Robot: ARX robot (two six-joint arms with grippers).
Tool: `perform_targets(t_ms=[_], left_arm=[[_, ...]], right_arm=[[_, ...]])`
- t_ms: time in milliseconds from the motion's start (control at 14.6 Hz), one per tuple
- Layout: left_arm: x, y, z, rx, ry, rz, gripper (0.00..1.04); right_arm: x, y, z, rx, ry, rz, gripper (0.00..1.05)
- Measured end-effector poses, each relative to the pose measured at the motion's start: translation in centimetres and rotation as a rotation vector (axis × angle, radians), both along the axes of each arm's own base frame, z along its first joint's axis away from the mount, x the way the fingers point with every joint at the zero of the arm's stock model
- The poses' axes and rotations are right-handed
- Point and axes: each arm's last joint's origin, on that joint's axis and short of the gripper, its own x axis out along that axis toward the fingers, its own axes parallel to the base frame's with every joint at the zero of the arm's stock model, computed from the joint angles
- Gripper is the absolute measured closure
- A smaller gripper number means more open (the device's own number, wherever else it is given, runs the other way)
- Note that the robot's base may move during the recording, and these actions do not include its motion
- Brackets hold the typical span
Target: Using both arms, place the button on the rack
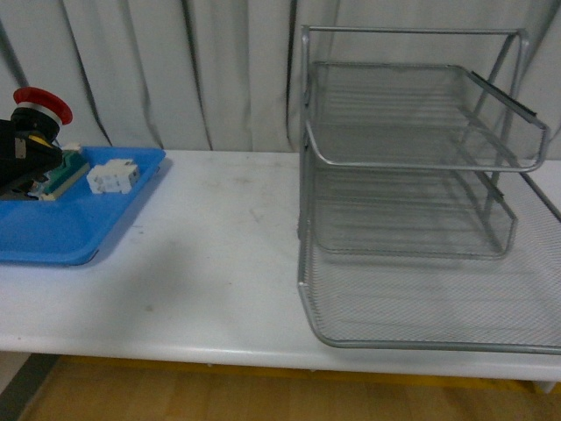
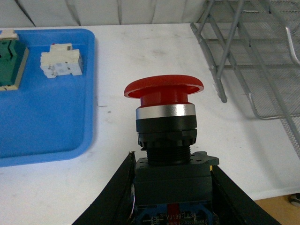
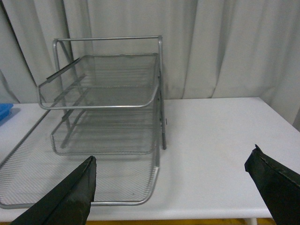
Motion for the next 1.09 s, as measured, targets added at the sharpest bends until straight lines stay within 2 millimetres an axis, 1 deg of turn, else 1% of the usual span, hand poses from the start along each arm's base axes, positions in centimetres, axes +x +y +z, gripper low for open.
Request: perform_targets(t_ms=[274,342,411,479,547,616,684,753,821,889,958,1095], left_arm=[[-0.1,-0.4,0.0,-0.007,-0.003,-0.015,0.69],[-0.2,-1.1,0.1,-0.022,-0.002,-0.035,0.69],[-0.3,-2.3,0.2,-0.032,-0.004,-0.078,0.69],[-0.1,-4.1,0.5,-0.045,-0.009,-0.136,0.69],[0.4,-5.6,0.8,-0.050,-0.020,-0.165,0.69],[0.9,-7.6,1.1,-0.066,-0.023,-0.218,0.69],[0.9,-9.5,0.9,-0.062,-0.012,-0.266,0.69],[0.6,-11.6,0.0,-0.056,0.026,-0.333,0.69],[0.1,-13.2,-1.0,-0.044,0.062,-0.384,0.69],[-0.2,-14.6,-1.9,-0.031,0.095,-0.429,0.69],[0.0,-15.7,-2.6,-0.025,0.122,-0.461,0.69],[2.6,-16.8,-3.5,-0.001,0.151,-0.423,0.69]], right_arm=[[0.0,0.0,0.0,0.000,0.002,0.000,0.06],[0.0,0.0,0.0,0.000,-0.001,-0.001,0.06],[0.0,0.0,0.0,0.000,0.002,-0.001,0.06],[0.0,0.0,0.0,0.000,0.001,-0.001,0.06],[0.0,0.0,0.0,0.000,0.001,-0.001,0.06],[0.0,0.0,0.0,0.000,0.001,-0.001,0.06],[0.0,0.0,0.0,0.000,0.001,0.000,0.06],[0.0,0.0,0.0,0.000,0.001,0.000,0.06],[0.0,0.0,0.0,0.000,0.001,0.000,0.06],[0.0,0.0,0.0,0.000,0.001,0.000,0.06],[0.0,0.0,0.0,0.000,0.001,0.000,0.06],[0.0,0.0,0.0,0.000,0.001,0.000,0.06]])
